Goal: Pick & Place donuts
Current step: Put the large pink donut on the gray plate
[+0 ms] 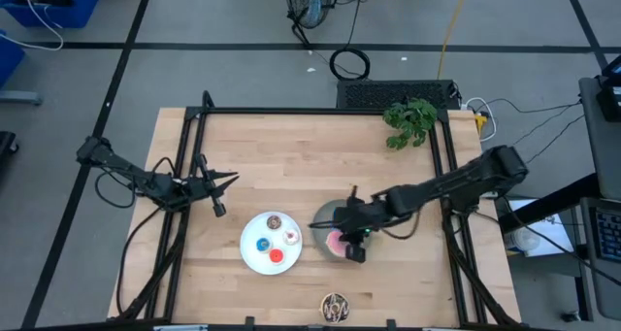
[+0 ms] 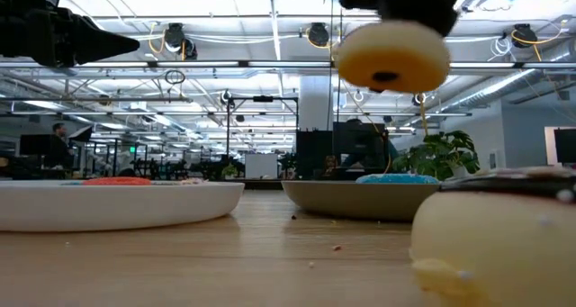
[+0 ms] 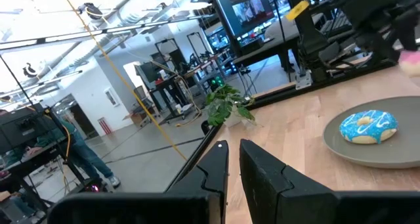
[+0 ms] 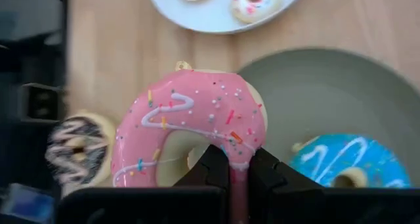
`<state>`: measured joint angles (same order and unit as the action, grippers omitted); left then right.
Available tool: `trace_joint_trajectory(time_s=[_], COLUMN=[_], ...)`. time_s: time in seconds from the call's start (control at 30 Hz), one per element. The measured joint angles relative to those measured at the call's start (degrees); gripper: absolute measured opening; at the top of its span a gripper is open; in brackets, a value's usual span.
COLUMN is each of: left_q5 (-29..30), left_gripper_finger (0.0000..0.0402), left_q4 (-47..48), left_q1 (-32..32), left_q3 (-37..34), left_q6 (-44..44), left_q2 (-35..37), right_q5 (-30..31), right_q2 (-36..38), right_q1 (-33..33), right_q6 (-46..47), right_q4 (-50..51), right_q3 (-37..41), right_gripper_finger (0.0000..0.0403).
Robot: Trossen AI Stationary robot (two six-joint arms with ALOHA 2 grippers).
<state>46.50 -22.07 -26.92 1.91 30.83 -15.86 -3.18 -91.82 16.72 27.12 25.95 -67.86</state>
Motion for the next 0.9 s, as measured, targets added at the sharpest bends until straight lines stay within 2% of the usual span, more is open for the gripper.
trace_joint_trajectory(time_s=[0.1, 0.2, 0.5, 0.9], left_q5=[0.01, 0.00, 0.02, 0.00], left_gripper_finger=[0.0047, 0.0047, 0.0047, 0.0047], left_q4=[0.05, 0.05, 0.15, 0.88], left_q1=[0.00, 0.00, 0.00, 0.00], left_q3=[0.00, 0.00, 0.00, 0.00], left_q6=[0.02, 0.17, 0.20, 0.28], left_q2=[0.00, 0.00, 0.01, 0.02], right_q5=[-0.09, -1.54, -1.42, -1.78], right_q2=[-4.50, -7.74, -13.32, -17.81], right_q1=[-1.37, -2.42, -5.82, -6.24], right_q6=[-1.78, -4.07, -4.31, -4.27], right_q4=[3.22, 1.19, -1.23, -3.04], right_q3=[-4.59, -6.35, -6.53, -6.51], right_gripper_finger=[0.0008, 0.0008, 0.0008, 0.0008])
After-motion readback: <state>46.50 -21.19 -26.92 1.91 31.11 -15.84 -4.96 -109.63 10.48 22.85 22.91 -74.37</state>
